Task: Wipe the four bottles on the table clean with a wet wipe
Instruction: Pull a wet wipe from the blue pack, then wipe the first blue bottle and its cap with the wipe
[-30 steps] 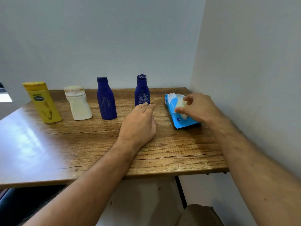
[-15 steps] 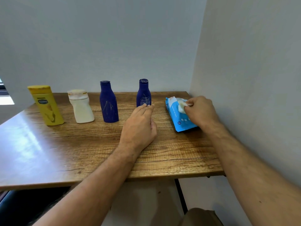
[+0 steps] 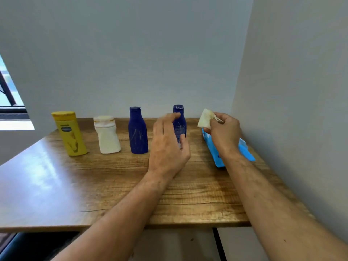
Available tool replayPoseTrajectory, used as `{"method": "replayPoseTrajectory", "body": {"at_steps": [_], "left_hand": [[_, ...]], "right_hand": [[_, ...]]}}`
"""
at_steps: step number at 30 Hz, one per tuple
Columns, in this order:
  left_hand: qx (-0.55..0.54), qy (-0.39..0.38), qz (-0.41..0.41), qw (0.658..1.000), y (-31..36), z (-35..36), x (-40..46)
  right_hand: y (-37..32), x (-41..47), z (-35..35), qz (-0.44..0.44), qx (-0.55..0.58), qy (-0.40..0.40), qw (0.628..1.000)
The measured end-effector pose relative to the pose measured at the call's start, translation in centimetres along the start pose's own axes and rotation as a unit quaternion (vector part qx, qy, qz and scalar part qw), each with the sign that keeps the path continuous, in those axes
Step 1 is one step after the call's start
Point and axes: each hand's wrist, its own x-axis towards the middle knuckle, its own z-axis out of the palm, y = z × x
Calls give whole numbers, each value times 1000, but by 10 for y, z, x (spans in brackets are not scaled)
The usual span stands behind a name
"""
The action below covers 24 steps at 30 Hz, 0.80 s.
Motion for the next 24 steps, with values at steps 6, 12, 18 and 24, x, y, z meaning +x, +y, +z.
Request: {"method": "replayPoseTrajectory", "body": {"at_steps": [6,12,18,24], "left_hand": [[-72,3,-127,989,-3,22,41],[-122,30,-182,975,-16,46,46],[-133,38,-205,969,-31,57,36],[-130,37,-229,964,-36,63,35]], "right_hand": [[-3,16,39,14,0,-22,1000],[14,23,58,14,24,-37,999],[25,28,58,33,48,-42,997],[23,30,56,20,42,-27,999]]}}
